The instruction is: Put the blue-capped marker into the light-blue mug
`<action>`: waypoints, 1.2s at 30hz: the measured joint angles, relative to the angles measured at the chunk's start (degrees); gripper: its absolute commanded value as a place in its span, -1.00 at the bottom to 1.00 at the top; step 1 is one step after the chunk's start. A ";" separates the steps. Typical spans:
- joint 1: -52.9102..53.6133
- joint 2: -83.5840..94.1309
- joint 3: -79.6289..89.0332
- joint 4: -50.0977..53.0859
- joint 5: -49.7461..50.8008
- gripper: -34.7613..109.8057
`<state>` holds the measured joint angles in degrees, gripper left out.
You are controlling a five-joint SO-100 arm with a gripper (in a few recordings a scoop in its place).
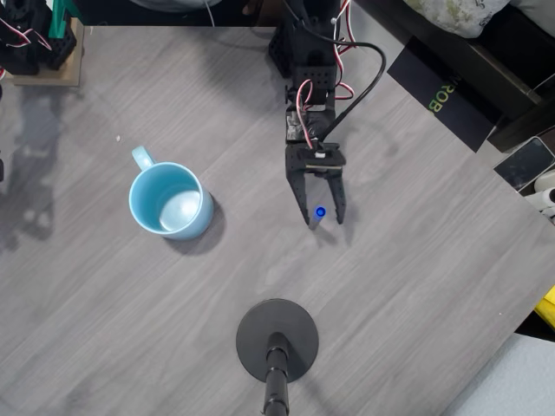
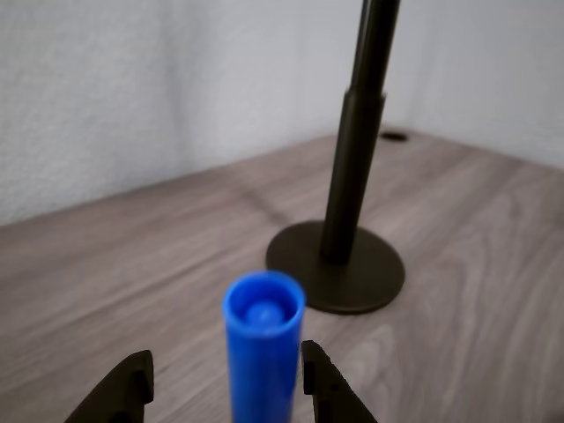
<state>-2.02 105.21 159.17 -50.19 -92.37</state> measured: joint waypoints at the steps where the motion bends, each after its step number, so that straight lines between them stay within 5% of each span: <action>1: -0.18 -1.32 0.00 -1.14 0.00 -0.52; 21: 1.93 -1.14 -0.18 -3.08 0.00 -0.52; 36: 20.83 18.54 -14.06 22.85 0.62 -0.52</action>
<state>18.81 123.75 145.11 -27.33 -91.76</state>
